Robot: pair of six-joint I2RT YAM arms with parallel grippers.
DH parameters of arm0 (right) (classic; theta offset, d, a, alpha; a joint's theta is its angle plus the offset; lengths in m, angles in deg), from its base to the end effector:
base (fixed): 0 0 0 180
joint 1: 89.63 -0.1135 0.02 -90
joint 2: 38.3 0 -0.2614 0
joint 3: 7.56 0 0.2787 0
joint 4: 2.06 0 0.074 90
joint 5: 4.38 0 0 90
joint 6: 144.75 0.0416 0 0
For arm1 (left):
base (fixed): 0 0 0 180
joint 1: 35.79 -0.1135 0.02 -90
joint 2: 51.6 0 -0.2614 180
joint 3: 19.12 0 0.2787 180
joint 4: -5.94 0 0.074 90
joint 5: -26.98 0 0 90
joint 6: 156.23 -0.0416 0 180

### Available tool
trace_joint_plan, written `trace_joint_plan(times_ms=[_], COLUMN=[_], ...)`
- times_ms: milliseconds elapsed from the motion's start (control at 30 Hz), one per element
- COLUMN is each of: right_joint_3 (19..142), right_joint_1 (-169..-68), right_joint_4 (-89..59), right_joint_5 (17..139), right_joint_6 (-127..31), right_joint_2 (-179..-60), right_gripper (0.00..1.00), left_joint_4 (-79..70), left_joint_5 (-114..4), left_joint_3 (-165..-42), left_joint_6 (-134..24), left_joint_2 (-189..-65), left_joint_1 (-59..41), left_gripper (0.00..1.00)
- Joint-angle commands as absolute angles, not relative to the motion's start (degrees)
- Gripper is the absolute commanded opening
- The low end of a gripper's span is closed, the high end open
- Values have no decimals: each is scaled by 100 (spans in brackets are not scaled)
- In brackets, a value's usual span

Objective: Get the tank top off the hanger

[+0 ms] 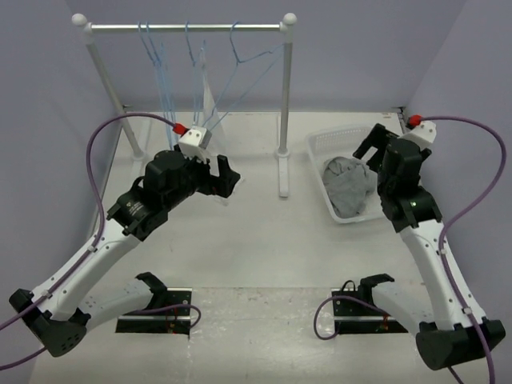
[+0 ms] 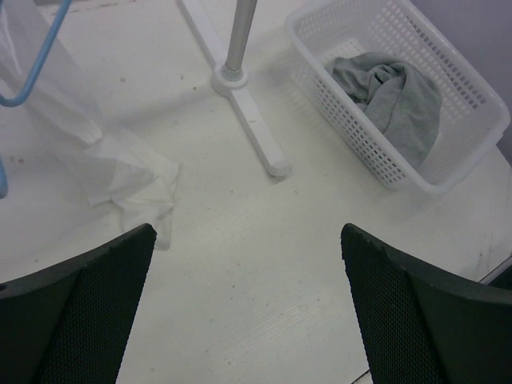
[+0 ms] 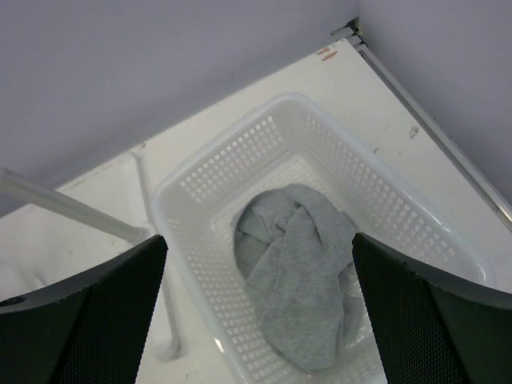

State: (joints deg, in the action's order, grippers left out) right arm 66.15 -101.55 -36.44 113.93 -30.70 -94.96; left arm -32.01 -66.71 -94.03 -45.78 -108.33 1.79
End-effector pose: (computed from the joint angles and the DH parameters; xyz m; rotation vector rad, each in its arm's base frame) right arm 0.2471 0.0320 0.3806 0.5238 1.7599 -0.0231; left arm 0.1998 -0.1504 0.3799 0.2485 1.9487 -0.6145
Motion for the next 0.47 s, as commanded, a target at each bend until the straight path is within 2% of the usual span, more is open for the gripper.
trace_joint_plan(times_ms=[0,200,433], right_joint_3=[6632,6052,5410], right_joint_1=[-10150,-10150,-10150], right_joint_4=[-4304,-4701,-4411], right_joint_5=[11269,10988,10733], right_joint_6=[-2532,-2110,-2118], right_joint_2=[-9113,-8541,-7970], right_gripper=[99,99,99], left_joint_4=[-3154,-3233,-3216], left_joint_5=[-7023,-7418,-7471], left_joint_3=[-9430,-9342,-9193], left_joint_6=[-4461,-4259,-4074], left_joint_2=[-10513,-10328,-10267], left_joint_1=[191,191,191], left_gripper=[100,100,100])
